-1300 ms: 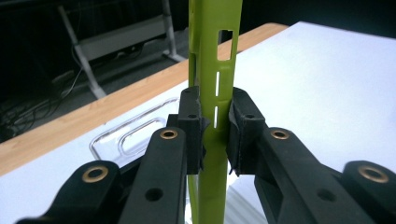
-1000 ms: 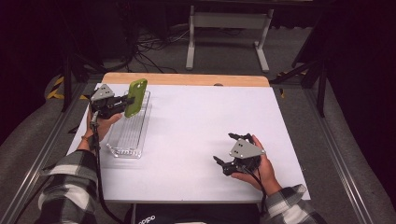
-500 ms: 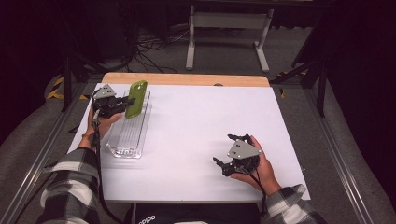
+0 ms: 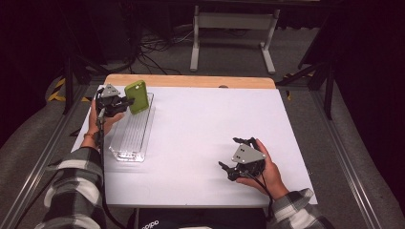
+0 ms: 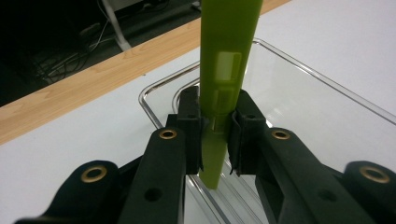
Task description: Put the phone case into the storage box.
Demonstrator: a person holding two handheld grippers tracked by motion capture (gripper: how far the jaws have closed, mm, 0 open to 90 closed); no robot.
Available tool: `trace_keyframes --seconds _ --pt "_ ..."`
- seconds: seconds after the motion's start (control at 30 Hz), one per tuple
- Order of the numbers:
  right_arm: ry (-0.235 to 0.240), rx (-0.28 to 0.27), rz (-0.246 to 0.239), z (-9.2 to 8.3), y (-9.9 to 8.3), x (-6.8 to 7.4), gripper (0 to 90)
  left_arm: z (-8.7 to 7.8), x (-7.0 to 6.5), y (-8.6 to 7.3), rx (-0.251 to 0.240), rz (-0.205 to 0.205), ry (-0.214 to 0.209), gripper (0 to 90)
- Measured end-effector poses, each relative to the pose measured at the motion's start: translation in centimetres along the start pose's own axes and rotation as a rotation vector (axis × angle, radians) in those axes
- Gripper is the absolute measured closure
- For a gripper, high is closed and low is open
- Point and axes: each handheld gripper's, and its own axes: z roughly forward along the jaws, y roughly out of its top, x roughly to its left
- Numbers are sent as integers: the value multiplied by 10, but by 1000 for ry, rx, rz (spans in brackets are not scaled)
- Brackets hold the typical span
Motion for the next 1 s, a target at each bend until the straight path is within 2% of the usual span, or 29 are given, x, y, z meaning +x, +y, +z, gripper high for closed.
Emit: trace_keyframes --seconds 0.1,0.13,0.27,0.3,0.33,0.4,0.43,0.47,0.5,0.57,0.63,0.8,0.87,1.0 --pt "4 2 -2 0 0 -1 103 3 0 4 9 -9 17 776" --pt "5 4 -3 0 -1 -1 103 4 2 6 22 -8 37 775" --pt "5 8 -7 0 -1 -1 103 7 1 9 51 -6 72 746" --pt "5 7 -9 0 0 -1 103 9 0 9 52 -14 97 728" --pt "4 7 -11 0 0 0 103 9 -1 10 54 -15 100 720" --pt "3 8 -14 0 0 0 103 10 -2 11 61 3 123 710" --pt "2 8 -17 -1 0 0 103 11 -5 13 65 11 165 693" --pt "2 8 -17 -1 0 0 103 11 -5 13 65 11 165 666" --pt "-11 7 -24 -1 0 0 103 12 -7 14 75 15 209 666" --pt "-16 -2 -17 -3 1 -2 103 13 -6 13 61 -6 205 659" --pt "-17 -6 -10 -4 1 -3 103 15 -7 13 77 7 212 638" --pt "-18 -4 -19 -3 1 -2 103 18 -9 13 83 2 233 617" --pt "-28 -5 -23 -4 2 -2 103 18 -9 13 84 -6 239 585" --pt "-35 -15 -13 -6 1 -4 103 18 -9 12 80 -20 237 576"
